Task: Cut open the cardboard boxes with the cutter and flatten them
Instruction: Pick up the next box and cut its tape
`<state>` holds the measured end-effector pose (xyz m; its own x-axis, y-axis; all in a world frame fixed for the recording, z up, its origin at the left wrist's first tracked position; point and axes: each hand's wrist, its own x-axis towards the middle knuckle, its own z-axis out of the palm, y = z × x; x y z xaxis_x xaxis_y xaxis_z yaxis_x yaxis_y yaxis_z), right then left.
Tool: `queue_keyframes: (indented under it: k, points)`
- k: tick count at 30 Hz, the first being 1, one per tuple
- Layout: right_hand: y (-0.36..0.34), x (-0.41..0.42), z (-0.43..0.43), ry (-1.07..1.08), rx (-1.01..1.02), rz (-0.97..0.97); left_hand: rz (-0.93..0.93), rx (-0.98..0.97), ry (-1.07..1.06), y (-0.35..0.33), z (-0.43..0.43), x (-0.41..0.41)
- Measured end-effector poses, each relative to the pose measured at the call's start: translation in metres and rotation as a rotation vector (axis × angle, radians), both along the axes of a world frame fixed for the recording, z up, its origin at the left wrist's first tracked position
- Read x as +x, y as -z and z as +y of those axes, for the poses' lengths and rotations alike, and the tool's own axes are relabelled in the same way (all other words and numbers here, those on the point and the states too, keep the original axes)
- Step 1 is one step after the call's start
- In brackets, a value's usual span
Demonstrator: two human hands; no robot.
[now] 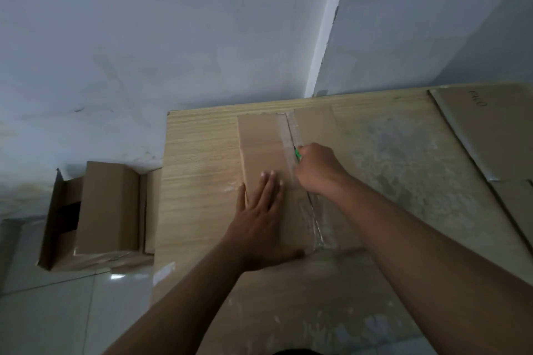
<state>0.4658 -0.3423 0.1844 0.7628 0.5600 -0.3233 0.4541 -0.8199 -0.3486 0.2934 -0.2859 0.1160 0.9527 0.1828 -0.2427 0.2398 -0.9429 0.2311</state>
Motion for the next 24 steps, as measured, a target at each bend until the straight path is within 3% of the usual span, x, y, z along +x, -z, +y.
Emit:
queue_keyframes:
  k: [15, 24]
  points:
    - [-0.001, -0.012, -0.019, -0.004, -0.122, -0.026, -0.029, 0.004, -0.109, 0.01, 0.007, 0.027]
    - [-0.002, -0.071, -0.114, -0.053, -0.057, 0.029, -0.043, -0.017, -0.181, 0.009, 0.009, 0.039]
